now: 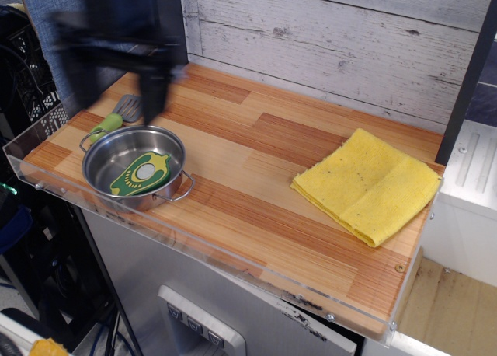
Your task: Move pot and knife from left side to right side
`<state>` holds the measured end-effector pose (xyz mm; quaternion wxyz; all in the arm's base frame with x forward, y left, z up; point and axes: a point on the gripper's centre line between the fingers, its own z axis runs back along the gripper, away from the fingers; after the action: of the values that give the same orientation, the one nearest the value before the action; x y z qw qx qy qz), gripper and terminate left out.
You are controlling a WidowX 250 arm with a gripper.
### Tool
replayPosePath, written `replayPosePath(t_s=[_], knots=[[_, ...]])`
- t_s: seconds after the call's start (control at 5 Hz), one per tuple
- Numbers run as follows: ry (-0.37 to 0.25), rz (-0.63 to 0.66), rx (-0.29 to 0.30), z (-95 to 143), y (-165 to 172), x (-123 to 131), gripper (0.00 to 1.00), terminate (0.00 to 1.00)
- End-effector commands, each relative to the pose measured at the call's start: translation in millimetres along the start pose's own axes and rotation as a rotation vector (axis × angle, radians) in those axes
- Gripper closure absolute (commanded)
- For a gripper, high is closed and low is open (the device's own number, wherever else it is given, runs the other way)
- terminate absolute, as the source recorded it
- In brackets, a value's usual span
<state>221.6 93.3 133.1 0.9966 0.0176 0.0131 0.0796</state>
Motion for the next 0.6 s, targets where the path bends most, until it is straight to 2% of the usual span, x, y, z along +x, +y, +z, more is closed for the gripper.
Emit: replayPosePath(t_s=[0.0, 0.2, 0.4], knots=[[-0.024, 0.041, -0.011, -30.7, 81.4, 17.7, 0.00, 0.00], [-0.115, 0.028, -0.016, -26.6, 100.6, 37.7, 0.00, 0.00], [-0.129, 0.044, 0.003, -25.7, 107.5, 50.2, 0.00, 0.00]])
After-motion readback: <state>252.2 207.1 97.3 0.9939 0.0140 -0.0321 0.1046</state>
